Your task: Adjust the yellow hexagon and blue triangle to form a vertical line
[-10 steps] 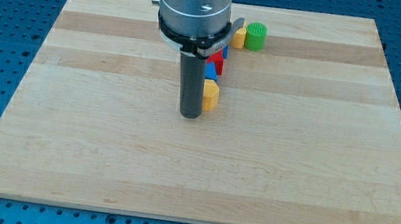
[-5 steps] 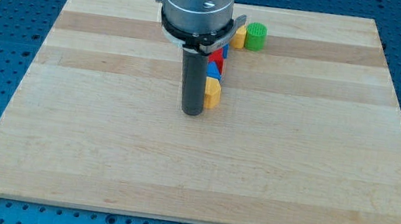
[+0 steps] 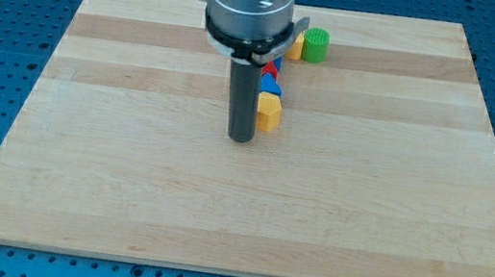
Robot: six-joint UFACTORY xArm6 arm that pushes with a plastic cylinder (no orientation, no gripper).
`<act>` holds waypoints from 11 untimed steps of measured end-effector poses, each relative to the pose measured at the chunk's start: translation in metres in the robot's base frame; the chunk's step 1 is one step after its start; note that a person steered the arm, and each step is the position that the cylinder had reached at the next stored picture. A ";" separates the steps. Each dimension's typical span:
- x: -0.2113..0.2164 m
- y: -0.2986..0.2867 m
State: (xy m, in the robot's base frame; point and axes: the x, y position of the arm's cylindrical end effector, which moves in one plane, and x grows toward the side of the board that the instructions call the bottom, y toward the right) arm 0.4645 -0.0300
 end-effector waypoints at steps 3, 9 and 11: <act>0.015 0.120; -0.125 0.151; -0.145 0.122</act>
